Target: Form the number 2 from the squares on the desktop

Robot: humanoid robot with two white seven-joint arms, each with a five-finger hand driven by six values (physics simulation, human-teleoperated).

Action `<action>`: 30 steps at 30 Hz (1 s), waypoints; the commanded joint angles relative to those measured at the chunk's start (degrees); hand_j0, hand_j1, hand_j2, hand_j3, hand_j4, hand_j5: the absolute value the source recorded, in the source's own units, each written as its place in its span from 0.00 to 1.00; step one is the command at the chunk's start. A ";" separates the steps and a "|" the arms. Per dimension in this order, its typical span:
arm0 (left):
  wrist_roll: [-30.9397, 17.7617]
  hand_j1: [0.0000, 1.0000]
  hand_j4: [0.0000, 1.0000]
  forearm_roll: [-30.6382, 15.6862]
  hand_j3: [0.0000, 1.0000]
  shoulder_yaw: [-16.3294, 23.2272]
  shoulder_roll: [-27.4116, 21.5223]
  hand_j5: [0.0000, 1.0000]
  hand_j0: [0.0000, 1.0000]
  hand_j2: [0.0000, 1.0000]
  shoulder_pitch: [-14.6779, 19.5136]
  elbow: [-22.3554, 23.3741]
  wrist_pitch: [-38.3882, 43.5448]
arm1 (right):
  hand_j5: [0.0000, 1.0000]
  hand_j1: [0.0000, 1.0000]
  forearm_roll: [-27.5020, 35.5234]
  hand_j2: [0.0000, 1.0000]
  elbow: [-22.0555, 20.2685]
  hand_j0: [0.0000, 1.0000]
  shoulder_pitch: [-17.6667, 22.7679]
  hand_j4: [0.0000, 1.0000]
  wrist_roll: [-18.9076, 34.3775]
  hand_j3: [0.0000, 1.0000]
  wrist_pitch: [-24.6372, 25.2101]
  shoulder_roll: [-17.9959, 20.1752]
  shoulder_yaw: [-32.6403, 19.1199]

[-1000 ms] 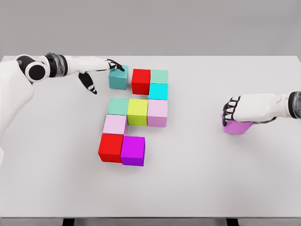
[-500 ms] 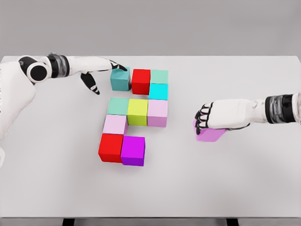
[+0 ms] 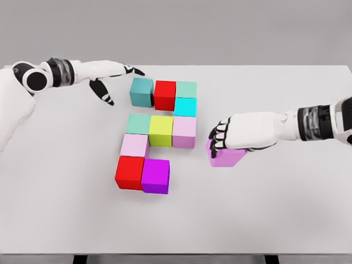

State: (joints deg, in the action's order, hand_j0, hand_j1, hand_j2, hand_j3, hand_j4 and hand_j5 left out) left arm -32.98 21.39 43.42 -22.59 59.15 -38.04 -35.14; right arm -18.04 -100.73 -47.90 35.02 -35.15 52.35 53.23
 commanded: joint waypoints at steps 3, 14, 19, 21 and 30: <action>0.03 1.00 1.00 -0.83 1.00 -0.18 -1.49 1.00 1.00 1.00 -0.44 1.57 0.14 | 0.72 0.72 0.37 0.72 -0.08 0.72 0.00 0.72 -0.02 0.72 0.15 -1.38 2.31; 0.03 1.00 1.00 -0.47 1.00 0.35 -2.37 1.00 1.00 1.00 -0.70 2.53 0.14 | 0.72 0.72 0.37 0.72 -0.16 0.72 -3.60 0.72 -0.02 0.72 0.15 -4.10 7.15; 0.03 1.00 1.00 -0.30 1.00 0.43 -2.63 1.00 1.00 1.00 -1.49 2.53 0.14 | 0.72 0.72 0.37 0.72 -0.16 0.72 -5.18 0.72 -0.02 0.72 0.15 -5.51 9.43; 0.03 1.00 1.00 -0.21 1.00 0.52 -2.63 1.00 1.00 1.00 -1.58 2.62 0.14 | 0.72 0.72 0.37 0.72 -0.16 0.72 -5.80 0.72 -0.02 0.72 0.15 -6.03 10.14; 0.03 1.00 1.00 -0.21 1.00 0.96 -2.10 1.00 1.00 1.00 -1.58 2.18 0.14 | 0.84 0.84 0.37 0.84 -0.16 0.84 -7.12 0.84 -0.02 0.84 0.15 -5.95 10.49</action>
State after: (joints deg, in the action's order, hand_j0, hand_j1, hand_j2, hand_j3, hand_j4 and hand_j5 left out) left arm -32.98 21.54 44.53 -24.81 57.48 -35.71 -35.15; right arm -17.94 -100.89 -55.46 35.02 -35.14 46.37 63.66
